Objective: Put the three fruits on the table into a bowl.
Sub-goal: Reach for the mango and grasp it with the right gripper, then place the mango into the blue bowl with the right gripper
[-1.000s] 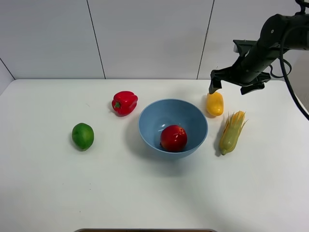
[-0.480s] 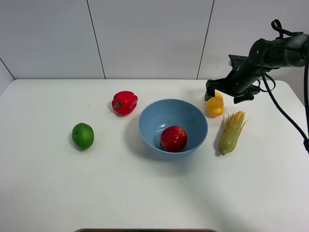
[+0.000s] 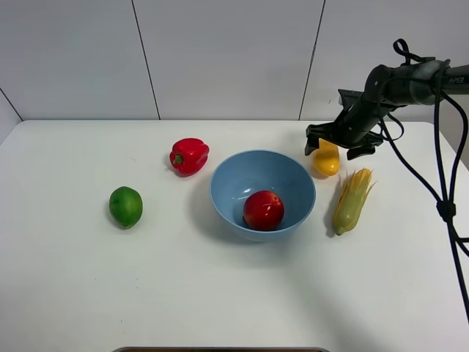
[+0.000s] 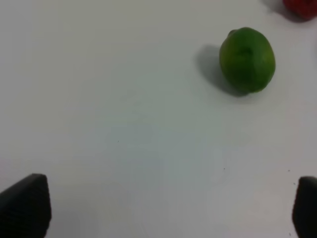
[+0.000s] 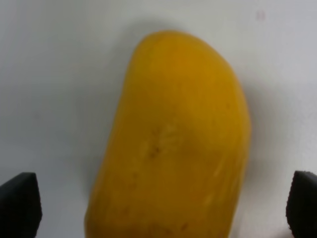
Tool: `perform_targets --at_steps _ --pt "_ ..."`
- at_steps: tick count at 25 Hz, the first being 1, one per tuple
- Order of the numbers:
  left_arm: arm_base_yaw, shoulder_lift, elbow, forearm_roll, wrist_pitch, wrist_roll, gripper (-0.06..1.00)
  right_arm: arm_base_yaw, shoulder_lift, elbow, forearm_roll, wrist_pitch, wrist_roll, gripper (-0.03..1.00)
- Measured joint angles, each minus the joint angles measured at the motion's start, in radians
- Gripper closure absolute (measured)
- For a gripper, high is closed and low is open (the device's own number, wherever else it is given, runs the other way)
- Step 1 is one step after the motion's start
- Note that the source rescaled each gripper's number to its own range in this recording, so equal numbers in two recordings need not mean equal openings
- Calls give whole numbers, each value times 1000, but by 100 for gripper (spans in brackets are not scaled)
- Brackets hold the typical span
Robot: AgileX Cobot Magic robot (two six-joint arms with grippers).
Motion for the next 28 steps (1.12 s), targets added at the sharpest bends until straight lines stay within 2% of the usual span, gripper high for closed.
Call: perform_targets --at_steps 4,10,13,16,22,25,26,28 --pt "0 0 0 0 0 0 -6 0 22 -6 0 14 19 -1" --pt "0 0 0 0 0 0 -6 -1 45 -9 11 28 25 18" --pt "0 0 0 0 0 0 -6 -1 53 -9 12 29 25 32" --pt "0 0 0 0 0 0 -6 -1 56 -9 12 27 25 51" --pt "0 0 0 0 0 0 -6 -1 56 -9 16 24 25 76" --pt "0 0 0 0 0 0 -6 -1 56 -9 16 17 25 92" --pt "0 0 0 0 0 0 -6 -1 56 -9 16 14 25 96" --pt "0 0 0 0 0 0 -6 -1 56 -9 17 9 25 97"
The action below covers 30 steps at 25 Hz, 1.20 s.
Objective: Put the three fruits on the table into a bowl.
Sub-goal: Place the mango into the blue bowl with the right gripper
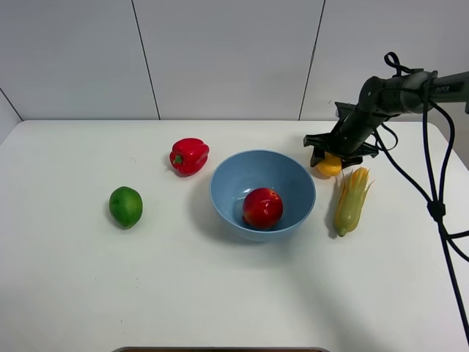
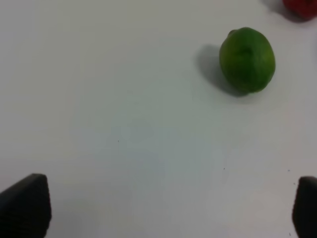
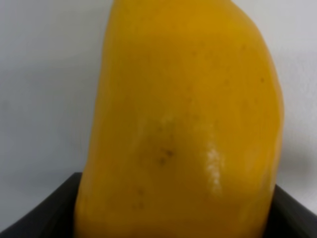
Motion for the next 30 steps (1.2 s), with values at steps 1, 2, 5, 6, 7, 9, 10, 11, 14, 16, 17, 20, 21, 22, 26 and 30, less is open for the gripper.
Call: perform_targets --at_steps 1,2,5,6,7,9,10,11,14,16,17,20,21,22,26,30 --pt "0 0 0 0 0 0 -6 0 0 0 0 -1 0 97" --pt "0 0 0 0 0 0 -6 0 0 0 0 -1 0 97" --pt "0 0 0 0 0 0 -6 0 0 0 0 -2 0 97" --pt "0 0 0 0 0 0 -6 0 0 0 0 -2 0 97" --pt "0 0 0 0 0 0 -6 0 0 0 0 -3 0 97" --pt "0 0 0 0 0 0 -6 0 0 0 0 -4 0 97" --pt "0 0 0 0 0 0 -6 0 0 0 0 -4 0 97" --pt "0 0 0 0 0 0 -6 0 0 0 0 -4 0 97" --pt "0 0 0 0 0 0 -6 0 0 0 0 -6 0 97" --pt "0 0 0 0 0 0 -6 0 0 0 0 -7 0 97" --pt "0 0 0 0 0 0 -6 0 0 0 0 -7 0 97" --pt "0 0 0 0 0 0 -6 0 0 0 0 -7 -1 97" --pt "0 0 0 0 0 0 -6 0 0 0 0 -7 -3 97" --pt "0 0 0 0 0 0 -6 0 0 0 0 -7 -5 97" --pt "0 0 0 0 0 0 -6 0 0 0 1 -8 -11 97" --pt "0 0 0 0 0 0 -6 0 0 0 1 -10 -24 97"
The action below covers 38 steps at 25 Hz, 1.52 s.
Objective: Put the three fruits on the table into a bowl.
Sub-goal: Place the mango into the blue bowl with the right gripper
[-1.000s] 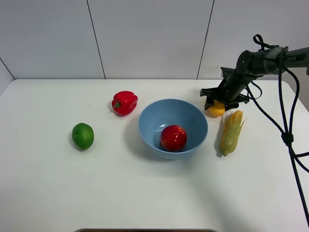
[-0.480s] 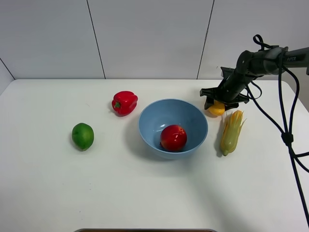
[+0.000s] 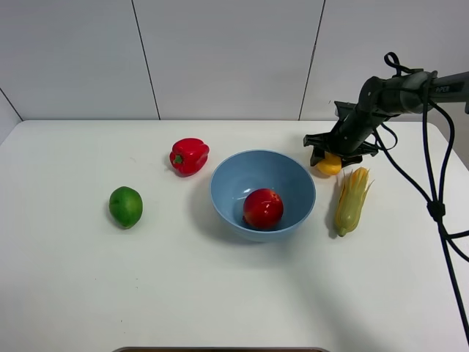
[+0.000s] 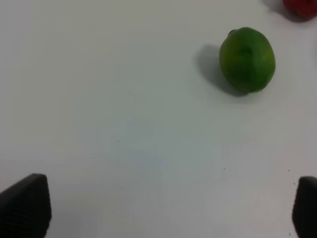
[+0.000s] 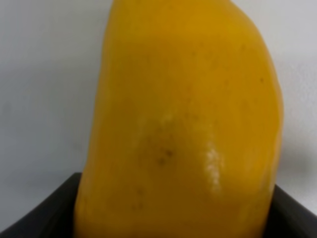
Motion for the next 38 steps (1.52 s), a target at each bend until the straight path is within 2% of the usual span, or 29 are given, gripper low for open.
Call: perform_targets --at_steps 11,23,29,38 --pt "0 0 0 0 0 0 -6 0 -36 0 0 3 -13 97" --pt "0 0 0 0 0 1 -6 7 -219 0 1 77 -61 97" --pt "0 0 0 0 0 1 -6 86 -317 0 4 130 -89 97" --pt "0 0 0 0 0 1 -6 282 -374 -2 6 249 -92 97"
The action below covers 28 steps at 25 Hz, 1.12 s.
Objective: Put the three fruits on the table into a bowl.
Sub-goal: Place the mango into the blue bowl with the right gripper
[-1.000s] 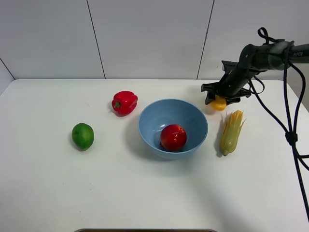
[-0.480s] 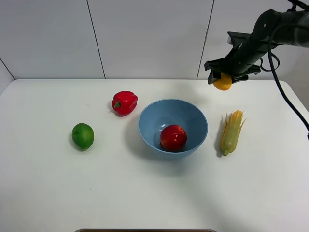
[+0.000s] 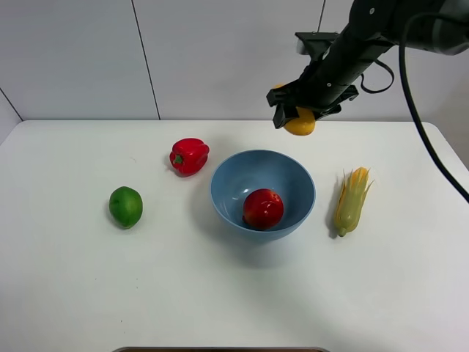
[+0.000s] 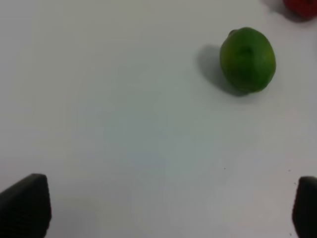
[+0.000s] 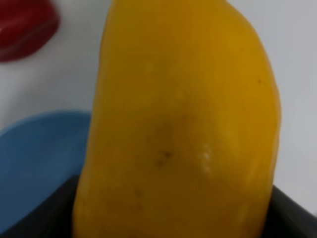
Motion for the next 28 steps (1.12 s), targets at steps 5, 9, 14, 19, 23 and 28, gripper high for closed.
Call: perform_targets --at_steps 5,9,14,19,23,28 --pt "0 0 0 0 0 0 -6 121 0 0 -6 54 0 97" --pt "0 0 0 0 0 0 -6 173 0 0 -20 126 15 97" --pt "0 0 0 0 0 0 -6 195 0 0 -53 204 43 97" --pt "0 0 0 0 0 0 -6 195 0 0 -103 279 79 97" --pt "0 0 0 0 0 0 -6 195 0 0 -138 311 92 97" --pt "0 0 0 0 0 0 -6 195 0 0 -172 317 107 87"
